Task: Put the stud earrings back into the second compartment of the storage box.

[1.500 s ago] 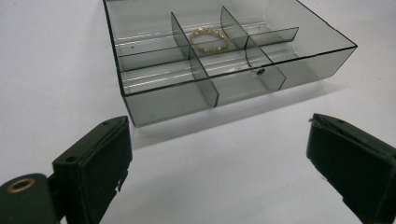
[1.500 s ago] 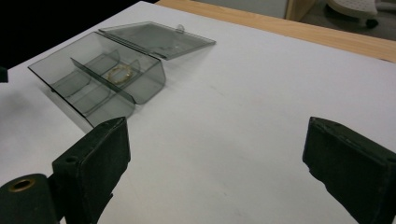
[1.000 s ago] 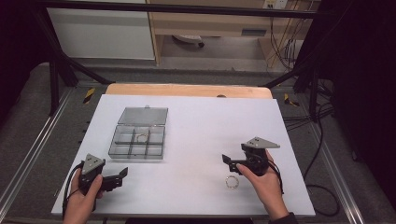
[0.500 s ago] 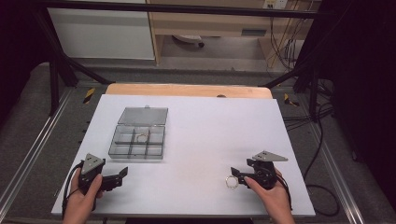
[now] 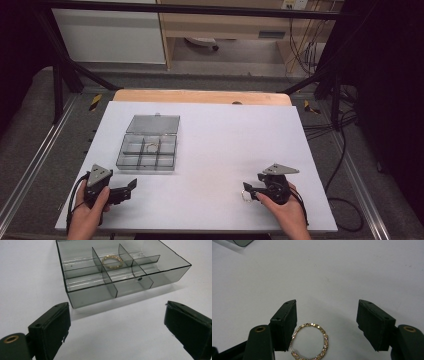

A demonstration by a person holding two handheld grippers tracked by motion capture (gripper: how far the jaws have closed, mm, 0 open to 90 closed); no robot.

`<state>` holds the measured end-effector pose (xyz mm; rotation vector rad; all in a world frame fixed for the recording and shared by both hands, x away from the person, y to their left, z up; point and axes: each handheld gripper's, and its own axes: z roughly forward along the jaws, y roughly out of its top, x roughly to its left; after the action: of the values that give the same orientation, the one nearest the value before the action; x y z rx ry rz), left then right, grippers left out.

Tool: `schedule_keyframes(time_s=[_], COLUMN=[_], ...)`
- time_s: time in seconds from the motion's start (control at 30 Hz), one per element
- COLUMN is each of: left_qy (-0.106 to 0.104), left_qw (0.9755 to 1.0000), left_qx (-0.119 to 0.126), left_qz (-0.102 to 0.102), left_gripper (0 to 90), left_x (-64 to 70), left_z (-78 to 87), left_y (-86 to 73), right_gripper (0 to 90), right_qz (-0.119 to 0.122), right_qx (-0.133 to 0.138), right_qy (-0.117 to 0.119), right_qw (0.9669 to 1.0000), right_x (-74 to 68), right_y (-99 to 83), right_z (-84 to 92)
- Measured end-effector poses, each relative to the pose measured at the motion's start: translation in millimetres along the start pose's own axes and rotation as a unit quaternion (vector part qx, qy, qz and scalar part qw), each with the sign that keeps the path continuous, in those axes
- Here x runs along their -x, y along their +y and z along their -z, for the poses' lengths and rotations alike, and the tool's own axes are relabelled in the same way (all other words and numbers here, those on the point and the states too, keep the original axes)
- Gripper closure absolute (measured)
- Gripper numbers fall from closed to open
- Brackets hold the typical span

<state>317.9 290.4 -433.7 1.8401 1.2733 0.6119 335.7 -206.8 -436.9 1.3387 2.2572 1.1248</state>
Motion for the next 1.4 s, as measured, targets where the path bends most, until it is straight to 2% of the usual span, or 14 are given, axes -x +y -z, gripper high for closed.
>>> schedule_keyframes(time_s=[0.4,0.57,0.73,0.97,1.2,1.3,1.4], left_qy=[-0.002,-0.003,-0.002,-0.001,-0.001,-0.001,0.0], left_qw=[1.0,1.0,1.0,1.0,1.0,1.0,1.0], left_qx=[-0.002,-0.002,-0.002,-0.002,-0.004,-0.004,-0.004], left_qz=[-0.003,-0.003,-0.001,-0.005,-0.003,-0.003,-0.004], left_gripper=[7.3,7.3,7.4,7.4,7.5,7.5,7.5], left_x=[0.9,1.1,0.7,0.0,1.0,0.9,0.7], left_z=[-0.6,-0.6,-0.2,-0.1,-0.6,-0.7,-0.5], left_y=[0.3,0.4,-0.1,-0.1,-0.4,-0.4,-0.4], right_gripper=[47.4,54.4,59.9,64.1,66.6,72.2,79.0], right_qz=[0.005,0.015,0.019,0.013,0.037,0.05,0.056], right_qx=[0.001,-0.01,-0.025,-0.045,-0.048,-0.05,-0.051], right_qy=[-0.007,-0.016,-0.014,-0.016,-0.027,-0.036,-0.034], right_qw=[1.0,0.9997,0.9994,0.9988,0.9978,0.9969,0.9966], right_x=[1.3,0.7,0.9,0.2,-9.7,-14.4,-15.9], right_y=[-0.1,-2.7,-8.0,-15.8,-22.3,-24.1,-24.0], right_z=[-2.8,-3.3,-2.5,-0.3,4.3,5.4,4.7])
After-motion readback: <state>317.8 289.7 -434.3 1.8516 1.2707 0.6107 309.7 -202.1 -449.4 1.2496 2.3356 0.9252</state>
